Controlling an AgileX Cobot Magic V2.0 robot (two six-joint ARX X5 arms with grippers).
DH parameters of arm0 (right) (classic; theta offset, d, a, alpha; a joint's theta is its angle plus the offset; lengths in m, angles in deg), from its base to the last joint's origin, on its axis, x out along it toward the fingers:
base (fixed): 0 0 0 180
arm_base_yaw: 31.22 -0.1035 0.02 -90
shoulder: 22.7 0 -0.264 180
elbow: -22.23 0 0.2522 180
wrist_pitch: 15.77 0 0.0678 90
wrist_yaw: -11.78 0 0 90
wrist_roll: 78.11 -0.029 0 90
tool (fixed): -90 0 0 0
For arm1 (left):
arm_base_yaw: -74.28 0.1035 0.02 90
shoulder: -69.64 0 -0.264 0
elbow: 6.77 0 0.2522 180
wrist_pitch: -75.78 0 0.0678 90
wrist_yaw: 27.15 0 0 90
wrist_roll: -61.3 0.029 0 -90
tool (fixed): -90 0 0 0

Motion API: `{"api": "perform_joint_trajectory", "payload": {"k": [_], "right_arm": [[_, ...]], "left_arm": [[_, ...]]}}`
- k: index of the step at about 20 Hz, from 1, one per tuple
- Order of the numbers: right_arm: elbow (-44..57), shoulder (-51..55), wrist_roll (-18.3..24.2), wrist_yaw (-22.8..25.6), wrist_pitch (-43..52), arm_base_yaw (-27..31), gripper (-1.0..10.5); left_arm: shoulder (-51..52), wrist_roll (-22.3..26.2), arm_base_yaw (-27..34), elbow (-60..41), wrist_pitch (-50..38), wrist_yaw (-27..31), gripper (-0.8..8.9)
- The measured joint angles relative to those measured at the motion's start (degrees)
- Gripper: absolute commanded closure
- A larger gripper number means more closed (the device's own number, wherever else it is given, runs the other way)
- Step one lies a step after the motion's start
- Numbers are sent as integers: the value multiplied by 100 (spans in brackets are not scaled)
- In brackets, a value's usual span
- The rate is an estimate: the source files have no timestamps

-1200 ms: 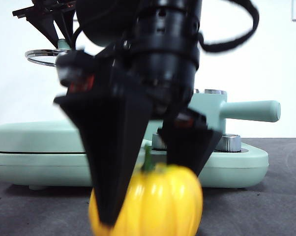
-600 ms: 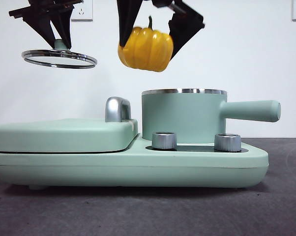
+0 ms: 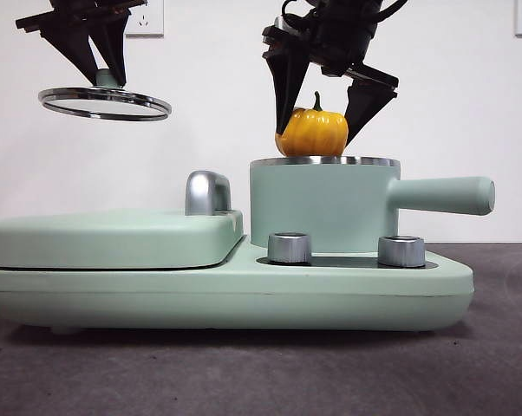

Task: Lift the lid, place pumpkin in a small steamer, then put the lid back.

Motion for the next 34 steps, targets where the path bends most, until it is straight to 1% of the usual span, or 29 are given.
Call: {"api": "perform_joint_trajectory", "payload": {"k": [3,5,7,12,17,19,22,26,34], "right_arm": [[455,0,28,31,0,-35,667],[782,0,44,310,0,-39,667],[949,0,76,428,0,-39,667],[975,0,144,446,39,-83,667],[975,-13,146,516,46,-282,667],[975,-140,146,706,46,-330,667],[986,-457,146,728,308,-343,667],[990,-492,144,748,404,-332,659],[990,-492,140,745,376,-334,418]], "left_arm": [[0,0,0,0,0,-2,798],[0,0,0,0,2,0,798],[0,0,0,0,0,0,798],[0,-2,0,0,2,0,798],[0,0,0,0,0,0,798],[0,0,0,0,0,0,798],[0,-2,0,0,2,0,798],[0,-2,0,0,0,0,798],[0,-26,0,0,-35,0,798]]}}
